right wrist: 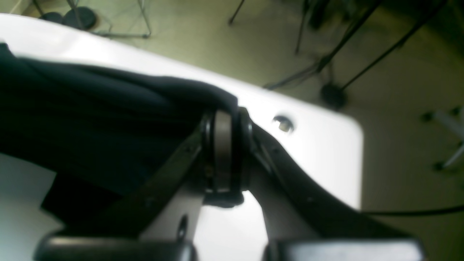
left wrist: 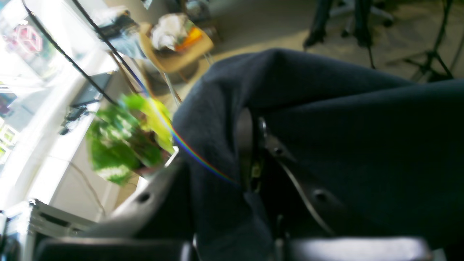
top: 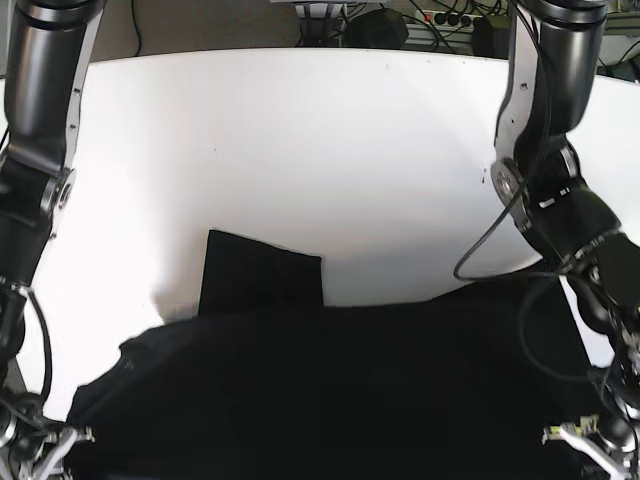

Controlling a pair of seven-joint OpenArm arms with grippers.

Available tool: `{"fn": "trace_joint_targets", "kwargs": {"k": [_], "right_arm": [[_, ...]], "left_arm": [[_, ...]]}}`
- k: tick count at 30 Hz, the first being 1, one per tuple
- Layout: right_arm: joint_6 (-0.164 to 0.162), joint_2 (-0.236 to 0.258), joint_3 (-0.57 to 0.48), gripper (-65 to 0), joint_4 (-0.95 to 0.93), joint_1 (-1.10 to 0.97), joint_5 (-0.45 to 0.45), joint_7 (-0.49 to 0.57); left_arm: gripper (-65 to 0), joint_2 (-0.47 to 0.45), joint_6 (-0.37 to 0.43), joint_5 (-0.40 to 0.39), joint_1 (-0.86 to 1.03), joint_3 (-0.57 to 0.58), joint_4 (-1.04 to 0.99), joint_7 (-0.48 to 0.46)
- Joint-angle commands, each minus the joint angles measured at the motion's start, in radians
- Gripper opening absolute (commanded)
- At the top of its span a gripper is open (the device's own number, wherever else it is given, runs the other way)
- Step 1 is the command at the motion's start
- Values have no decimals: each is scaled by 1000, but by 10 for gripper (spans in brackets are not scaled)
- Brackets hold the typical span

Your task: Fold the T-shirt properly

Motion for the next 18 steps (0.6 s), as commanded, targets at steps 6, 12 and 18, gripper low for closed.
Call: {"fn": "trace_joint_targets", "kwargs": {"k": [6,12,18], "right_arm": [[1,40,-31,-628,15,235,9,-14],[1,55,-148,-628,15,251,14,-39],[3,66,-185,-628,26,251,18,-79]], "left_arm": [[-650,-36,6,-13,-214,7,-15,-33],[-650,-82,6,-18,-375,31,-106,-33],[-650,-90,3,-19,-375,37,-93,-30]]}}
